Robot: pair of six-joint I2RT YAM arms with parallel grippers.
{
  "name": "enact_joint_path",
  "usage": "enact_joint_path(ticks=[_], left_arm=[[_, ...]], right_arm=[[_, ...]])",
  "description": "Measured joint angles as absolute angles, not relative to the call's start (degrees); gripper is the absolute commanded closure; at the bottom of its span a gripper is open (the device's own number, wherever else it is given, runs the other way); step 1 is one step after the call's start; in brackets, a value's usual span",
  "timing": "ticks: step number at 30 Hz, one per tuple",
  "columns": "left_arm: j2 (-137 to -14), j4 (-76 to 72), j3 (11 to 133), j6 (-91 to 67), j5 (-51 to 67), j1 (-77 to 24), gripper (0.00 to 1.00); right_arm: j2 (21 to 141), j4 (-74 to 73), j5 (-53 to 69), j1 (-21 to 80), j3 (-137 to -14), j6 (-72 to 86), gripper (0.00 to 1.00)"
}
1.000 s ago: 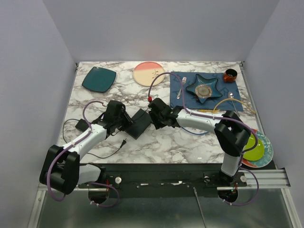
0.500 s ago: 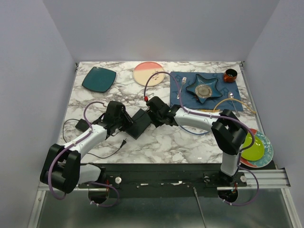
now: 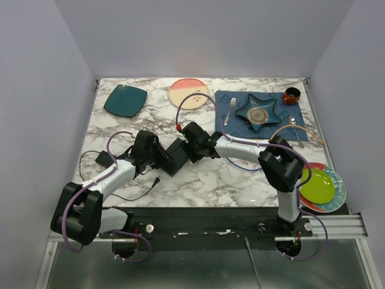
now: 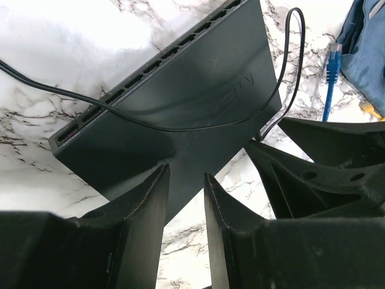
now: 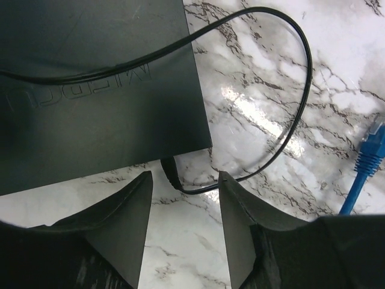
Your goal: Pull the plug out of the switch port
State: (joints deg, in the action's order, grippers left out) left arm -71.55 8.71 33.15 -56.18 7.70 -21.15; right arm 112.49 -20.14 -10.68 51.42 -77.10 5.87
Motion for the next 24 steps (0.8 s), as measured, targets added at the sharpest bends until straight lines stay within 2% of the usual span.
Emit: enact_joint_path(ticks=[8, 15, 21, 22, 24], left_arm=[[-71.5, 8.1, 32.6, -56.6, 8.2, -21.1, 0.59], [-71.1, 8.0, 32.3, -56.6, 8.2, -21.1, 0.59], [-70.5, 7.9, 32.1, -56.7, 8.6, -21.1, 0.59], [-70.2, 7.9, 31.9, -56.7, 8.8, -21.1, 0.59], [-69.7, 7.8, 31.5, -56.8, 9.3, -21.2, 0.59]], right_arm=[[115.8, -20.0, -9.3, 51.4, -79.6, 5.9, 0.55], [116.3, -19.3, -7.9, 51.4, -80.0, 6.0, 0.74], [116.1, -18.4, -6.7, 51.4, -79.3, 7.6, 0.84], [116.0, -18.0, -6.2, 51.4, -79.0, 8.4, 0.89], [115.6, -17.2, -5.3, 51.4, -78.1, 10.7, 0.93]])
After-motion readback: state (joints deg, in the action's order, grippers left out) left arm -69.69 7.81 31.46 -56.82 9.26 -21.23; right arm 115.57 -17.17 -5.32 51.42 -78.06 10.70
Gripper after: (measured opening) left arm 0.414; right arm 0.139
